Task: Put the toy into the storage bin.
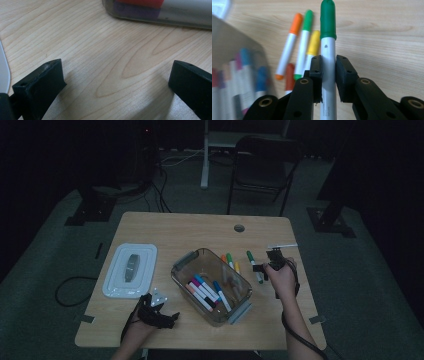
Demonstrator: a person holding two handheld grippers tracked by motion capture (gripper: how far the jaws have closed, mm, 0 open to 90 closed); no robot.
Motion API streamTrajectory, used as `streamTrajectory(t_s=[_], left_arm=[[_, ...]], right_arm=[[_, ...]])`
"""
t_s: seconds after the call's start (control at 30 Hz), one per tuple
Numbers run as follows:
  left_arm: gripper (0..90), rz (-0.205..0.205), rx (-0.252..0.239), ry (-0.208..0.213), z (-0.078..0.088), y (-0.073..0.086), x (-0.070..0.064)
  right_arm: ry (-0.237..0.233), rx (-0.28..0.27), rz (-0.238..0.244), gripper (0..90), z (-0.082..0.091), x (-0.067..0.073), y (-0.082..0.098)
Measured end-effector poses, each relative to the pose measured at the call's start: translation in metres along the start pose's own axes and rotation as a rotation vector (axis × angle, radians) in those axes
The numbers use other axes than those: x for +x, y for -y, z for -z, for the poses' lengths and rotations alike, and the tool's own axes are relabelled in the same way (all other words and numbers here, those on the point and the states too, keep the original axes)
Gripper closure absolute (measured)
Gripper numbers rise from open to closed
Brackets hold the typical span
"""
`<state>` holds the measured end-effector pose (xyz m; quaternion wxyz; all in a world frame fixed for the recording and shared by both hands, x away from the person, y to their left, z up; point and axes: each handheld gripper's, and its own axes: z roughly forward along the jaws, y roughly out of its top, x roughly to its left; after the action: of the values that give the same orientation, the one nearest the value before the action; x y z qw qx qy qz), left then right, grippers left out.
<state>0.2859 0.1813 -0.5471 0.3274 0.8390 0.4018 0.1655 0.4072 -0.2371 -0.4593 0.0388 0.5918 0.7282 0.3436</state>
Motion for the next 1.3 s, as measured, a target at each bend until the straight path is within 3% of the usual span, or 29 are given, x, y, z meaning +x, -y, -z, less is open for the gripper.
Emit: streamTrajectory(t_s=[0.3, 0.33, 0.57, 0.87, 1.07, 1.3], left_arm=[[0.7, 0.001, -0.002, 0.0, 0.0, 0.0, 0.0], [0.7, 0.001, -0.002, 0.0, 0.0, 0.0, 0.0], [0.7, 0.0, -0.001, -0.001, 0.0, 0.0, 0.0], [0.7, 0.001, -0.001, 0.0, 0.0, 0.0, 0.0], [0.7, 0.001, -0.001, 0.001, 0.0, 0.0, 0.0], [0.7, -0.001, 0.002, 0.001, 0.0, 0.0, 0.0]], right_arm=[[-0.083, -0.057, 0.093, 76.2, 0.036, 0.039, -0.007], [-0.083, -0.057, 0.093, 76.2, 0.036, 0.039, -0.007], [-0.181, -0.058, 0.181, 76.3, 0.045, 0.079, -0.009], [-0.289, 0.02, 0.291, 76.2, 0.029, 0.131, -0.004], [-0.339, 0.097, 0.335, 76.2, 0.011, 0.153, 0.002], [-0.34, 0.201, 0.381, 76.1, -0.018, 0.173, 0.011]])
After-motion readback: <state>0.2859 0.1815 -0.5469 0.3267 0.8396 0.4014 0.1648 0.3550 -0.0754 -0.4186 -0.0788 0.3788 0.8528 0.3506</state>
